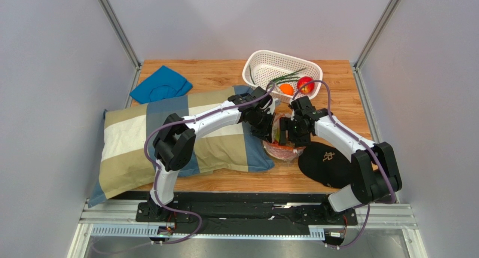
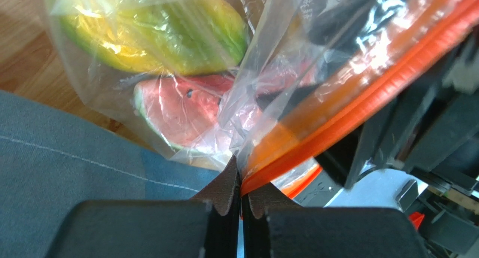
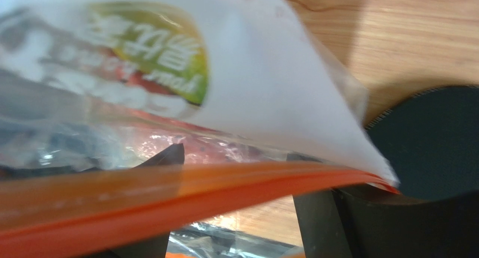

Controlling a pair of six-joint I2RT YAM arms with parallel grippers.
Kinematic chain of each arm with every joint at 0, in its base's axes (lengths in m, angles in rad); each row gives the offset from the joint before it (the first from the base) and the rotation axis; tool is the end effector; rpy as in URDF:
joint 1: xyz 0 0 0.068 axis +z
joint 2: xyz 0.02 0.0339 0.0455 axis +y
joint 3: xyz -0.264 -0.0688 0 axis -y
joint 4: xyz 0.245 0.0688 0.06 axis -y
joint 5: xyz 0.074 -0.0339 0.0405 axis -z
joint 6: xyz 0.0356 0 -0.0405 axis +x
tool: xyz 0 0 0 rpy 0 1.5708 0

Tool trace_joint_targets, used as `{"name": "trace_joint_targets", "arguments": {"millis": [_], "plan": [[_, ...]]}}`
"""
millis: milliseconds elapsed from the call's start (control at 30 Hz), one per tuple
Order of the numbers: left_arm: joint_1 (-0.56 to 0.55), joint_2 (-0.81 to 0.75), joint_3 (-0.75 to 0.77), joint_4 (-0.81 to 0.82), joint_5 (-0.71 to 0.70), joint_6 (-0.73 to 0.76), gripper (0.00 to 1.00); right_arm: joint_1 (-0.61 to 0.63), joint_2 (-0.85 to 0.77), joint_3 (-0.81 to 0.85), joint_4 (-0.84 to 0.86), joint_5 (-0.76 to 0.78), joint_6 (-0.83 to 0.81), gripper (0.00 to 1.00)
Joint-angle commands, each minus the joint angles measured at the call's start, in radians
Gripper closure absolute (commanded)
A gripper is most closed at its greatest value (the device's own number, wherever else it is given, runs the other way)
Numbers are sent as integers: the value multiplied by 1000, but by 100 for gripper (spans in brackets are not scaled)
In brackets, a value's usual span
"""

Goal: Open the zip-top bag and remove the fake food

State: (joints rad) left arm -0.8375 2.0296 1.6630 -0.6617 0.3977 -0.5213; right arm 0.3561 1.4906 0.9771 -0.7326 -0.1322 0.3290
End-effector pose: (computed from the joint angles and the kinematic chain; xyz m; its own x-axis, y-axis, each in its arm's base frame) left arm 0.2858 -0.3378 0.2269 -0.9049 0.3185 -0.2825 0.4246 0.7232 -0.5447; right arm 0.2576 0.1008 0.2050 -0.9650 -0.0172 -0.2615 -0.0773 0.9721 0.2213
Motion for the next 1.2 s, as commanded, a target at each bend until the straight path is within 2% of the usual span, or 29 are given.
{"name": "trace_joint_targets", "arguments": {"millis": [0,100,300,400,600,667,833,900,933,967,1000,1167], "plan": [[3,-95,-3,17,-7,3,100,-3,-24,9,-34,161,19,30],[3,-103,-9,33,9,-19,100,3,-13,21,-13,193,-1,36],[-5,-98,0,59,53,-43,100,4,34,26,59,212,-13,39],[-20,-97,15,60,62,-48,100,4,82,61,61,164,33,38],[-46,-80,40,63,84,-63,100,3,157,117,36,187,90,32],[-51,-80,37,63,86,-66,100,-3,158,129,36,189,107,26],[-54,-103,-20,83,92,-71,100,-12,102,178,-8,146,134,25],[-55,-106,-29,89,93,-72,100,-11,86,183,-13,114,124,34],[-54,-101,-34,93,95,-74,100,-11,89,180,-14,120,125,43],[-54,-101,-34,97,98,-74,100,-11,94,170,-13,123,124,56],[-54,-100,-32,97,99,-75,100,-11,100,167,-14,123,120,59],[-54,-92,-20,96,96,-68,100,1,73,141,5,121,117,59]]}}
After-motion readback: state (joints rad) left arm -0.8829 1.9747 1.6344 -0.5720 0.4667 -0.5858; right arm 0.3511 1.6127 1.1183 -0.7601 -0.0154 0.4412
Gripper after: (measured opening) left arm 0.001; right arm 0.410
